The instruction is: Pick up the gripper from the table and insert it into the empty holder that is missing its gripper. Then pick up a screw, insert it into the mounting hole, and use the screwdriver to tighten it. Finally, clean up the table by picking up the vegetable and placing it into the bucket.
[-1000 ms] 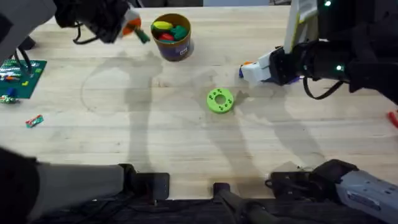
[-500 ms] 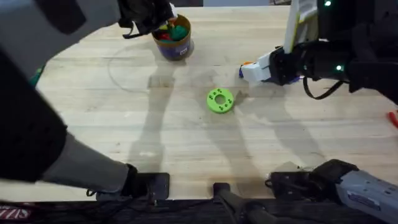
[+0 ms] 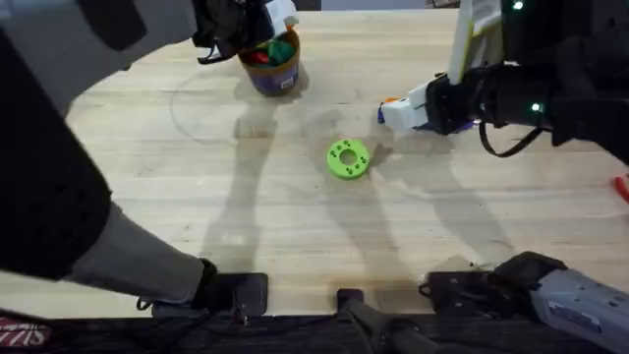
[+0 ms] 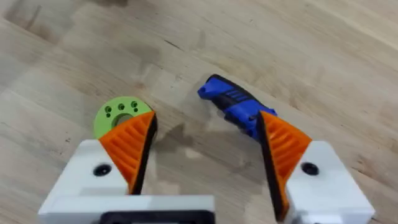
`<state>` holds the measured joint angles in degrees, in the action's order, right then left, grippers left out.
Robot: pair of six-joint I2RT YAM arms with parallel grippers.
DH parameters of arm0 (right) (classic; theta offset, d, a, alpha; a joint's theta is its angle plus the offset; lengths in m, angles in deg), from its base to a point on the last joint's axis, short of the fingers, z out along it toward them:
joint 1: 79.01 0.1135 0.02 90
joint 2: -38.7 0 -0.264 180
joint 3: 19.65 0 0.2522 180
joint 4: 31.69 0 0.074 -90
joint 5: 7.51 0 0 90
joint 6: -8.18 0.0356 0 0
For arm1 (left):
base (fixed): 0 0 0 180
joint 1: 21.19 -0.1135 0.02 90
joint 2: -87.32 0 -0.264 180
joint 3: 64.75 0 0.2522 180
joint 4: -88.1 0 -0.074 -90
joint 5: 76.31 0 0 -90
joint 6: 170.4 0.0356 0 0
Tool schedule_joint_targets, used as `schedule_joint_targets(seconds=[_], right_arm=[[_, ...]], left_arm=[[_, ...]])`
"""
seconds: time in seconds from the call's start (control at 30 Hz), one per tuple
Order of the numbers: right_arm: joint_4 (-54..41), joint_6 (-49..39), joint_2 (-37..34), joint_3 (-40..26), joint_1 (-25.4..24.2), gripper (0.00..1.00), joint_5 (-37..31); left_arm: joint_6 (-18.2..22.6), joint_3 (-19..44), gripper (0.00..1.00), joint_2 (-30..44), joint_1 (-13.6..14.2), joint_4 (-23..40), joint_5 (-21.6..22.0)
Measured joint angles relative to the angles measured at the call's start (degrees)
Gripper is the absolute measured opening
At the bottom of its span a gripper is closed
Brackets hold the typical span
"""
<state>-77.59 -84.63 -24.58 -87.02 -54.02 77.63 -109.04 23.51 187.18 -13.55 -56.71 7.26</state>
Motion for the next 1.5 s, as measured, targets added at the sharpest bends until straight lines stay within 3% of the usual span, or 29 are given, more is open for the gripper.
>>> schedule_joint_targets(seconds=[0.17,0.5,0.73,1.5], right_arm=[[0.02,0.0,0.21,0.0,0.0,0.946,0.0],[0.15,0.02,10.76,0.02,0.0,0.946,0.0],[-1.35,0.0,14.25,0.02,0.0,0.946,0.0],[-2.6,0.0,14.08,0.02,0.0,0.946,0.0]], left_arm=[[2.12,-0.02,0.957,-6.47,-0.17,5.13,0.25],[13.81,0.11,0.959,-28.25,-0.17,25.7,0.29],[21.21,0.13,0.96,-34.66,-0.17,35.65,0.27],[22.42,0.13,0.96,-34.76,-0.17,36.96,0.27]])
